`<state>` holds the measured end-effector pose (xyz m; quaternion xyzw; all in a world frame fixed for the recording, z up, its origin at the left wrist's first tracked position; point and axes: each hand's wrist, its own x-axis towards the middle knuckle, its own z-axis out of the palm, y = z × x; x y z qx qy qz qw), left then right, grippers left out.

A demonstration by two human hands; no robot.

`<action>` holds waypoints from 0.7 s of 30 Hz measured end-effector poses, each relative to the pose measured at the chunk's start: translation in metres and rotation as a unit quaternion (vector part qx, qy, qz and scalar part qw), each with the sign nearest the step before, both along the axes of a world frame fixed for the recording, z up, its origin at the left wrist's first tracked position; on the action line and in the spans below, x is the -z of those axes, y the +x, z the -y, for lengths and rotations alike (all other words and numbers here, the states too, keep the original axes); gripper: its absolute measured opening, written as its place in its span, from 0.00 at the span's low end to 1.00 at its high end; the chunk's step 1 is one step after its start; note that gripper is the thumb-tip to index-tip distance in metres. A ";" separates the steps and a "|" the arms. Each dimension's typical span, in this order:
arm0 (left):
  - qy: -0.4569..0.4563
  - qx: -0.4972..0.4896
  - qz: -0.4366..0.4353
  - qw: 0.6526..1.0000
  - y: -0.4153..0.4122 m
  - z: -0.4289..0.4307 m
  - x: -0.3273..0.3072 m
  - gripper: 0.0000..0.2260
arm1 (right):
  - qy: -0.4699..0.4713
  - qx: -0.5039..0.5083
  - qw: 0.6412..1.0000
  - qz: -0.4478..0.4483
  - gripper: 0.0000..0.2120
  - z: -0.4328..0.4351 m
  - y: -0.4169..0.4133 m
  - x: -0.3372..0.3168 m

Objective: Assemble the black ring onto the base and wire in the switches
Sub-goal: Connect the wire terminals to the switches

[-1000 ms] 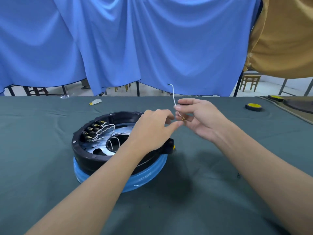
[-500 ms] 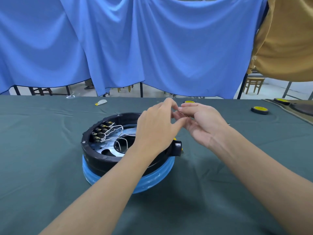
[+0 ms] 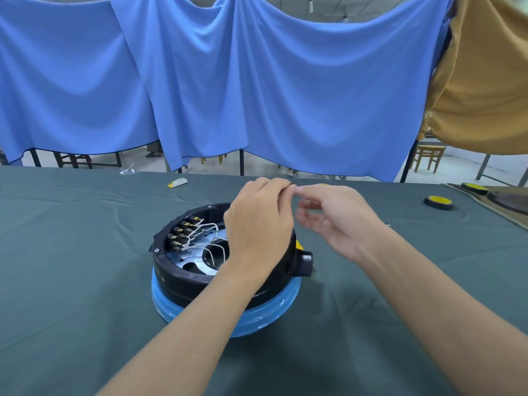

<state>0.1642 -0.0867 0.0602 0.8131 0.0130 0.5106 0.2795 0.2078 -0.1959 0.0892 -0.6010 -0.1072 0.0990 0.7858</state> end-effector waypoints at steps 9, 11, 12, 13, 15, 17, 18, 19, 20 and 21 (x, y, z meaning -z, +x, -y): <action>-0.061 0.107 -0.014 0.992 -0.011 -0.057 -0.014 0.05 | -0.355 0.005 0.852 0.385 0.11 -0.023 0.007 -0.028; -0.069 0.126 -0.021 0.989 -0.014 -0.069 -0.013 0.05 | -0.267 -0.138 0.910 0.286 0.11 -0.030 0.007 -0.032; -0.075 0.134 -0.024 0.988 -0.016 -0.075 -0.012 0.05 | -0.229 -0.183 0.924 0.246 0.10 -0.033 0.008 -0.032; -0.081 0.139 -0.024 0.987 -0.017 -0.081 -0.010 0.05 | -0.202 -0.211 0.931 0.218 0.09 -0.036 0.009 -0.032; -0.090 0.150 -0.024 0.984 -0.020 -0.090 -0.009 0.07 | -0.165 -0.250 0.939 0.172 0.07 -0.044 0.011 -0.030; -0.099 0.162 -0.025 0.982 -0.024 -0.098 -0.007 0.10 | -0.143 -0.267 0.943 0.136 0.05 -0.053 0.012 -0.028; -0.101 0.163 -0.028 0.981 -0.025 -0.102 -0.005 0.10 | -0.140 -0.266 0.945 0.125 0.05 -0.057 0.012 -0.027; -0.107 0.161 -0.032 0.981 -0.025 -0.108 -0.002 0.10 | -0.140 -0.261 0.948 0.119 0.05 -0.061 0.013 -0.026; -0.119 0.152 -0.033 0.981 -0.026 -0.114 0.001 0.09 | -0.140 -0.252 0.950 0.116 0.05 -0.066 0.014 -0.024; -0.142 0.138 -0.032 0.980 -0.026 -0.122 0.005 0.09 | -0.143 -0.242 0.953 0.115 0.05 -0.070 0.015 -0.022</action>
